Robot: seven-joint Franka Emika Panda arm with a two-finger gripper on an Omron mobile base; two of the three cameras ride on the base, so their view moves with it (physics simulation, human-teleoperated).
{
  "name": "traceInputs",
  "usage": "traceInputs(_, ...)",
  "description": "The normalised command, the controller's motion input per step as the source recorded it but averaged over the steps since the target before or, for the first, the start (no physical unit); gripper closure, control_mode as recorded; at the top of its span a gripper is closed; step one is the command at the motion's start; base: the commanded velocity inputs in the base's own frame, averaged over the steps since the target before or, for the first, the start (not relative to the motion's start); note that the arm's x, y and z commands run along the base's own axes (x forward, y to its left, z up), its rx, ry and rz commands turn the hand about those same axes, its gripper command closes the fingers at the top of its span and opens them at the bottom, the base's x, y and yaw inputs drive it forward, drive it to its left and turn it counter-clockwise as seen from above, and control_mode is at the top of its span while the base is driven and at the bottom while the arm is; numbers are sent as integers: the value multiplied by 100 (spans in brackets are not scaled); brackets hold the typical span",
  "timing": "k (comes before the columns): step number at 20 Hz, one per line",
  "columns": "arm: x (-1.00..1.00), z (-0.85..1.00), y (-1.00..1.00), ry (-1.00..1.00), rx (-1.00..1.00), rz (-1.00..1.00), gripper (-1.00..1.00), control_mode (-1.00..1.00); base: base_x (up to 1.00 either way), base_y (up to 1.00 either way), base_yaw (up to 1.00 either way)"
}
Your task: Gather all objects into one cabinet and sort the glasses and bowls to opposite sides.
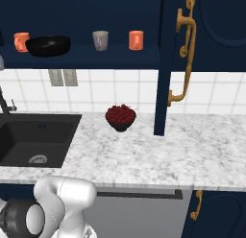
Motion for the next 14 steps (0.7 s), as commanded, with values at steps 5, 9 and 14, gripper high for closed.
traceInputs(5, 48, -4, 20, 3, -4, -1, -100, -100, 0, 0, 0)
traceInputs(9, 75, -13, 18, 0, -15, -9, -100, -100, 0, 0, 0)
traceInputs(14, 25, 12, 10, -7, -14, -9, -100, -100, 0, 0, 0)
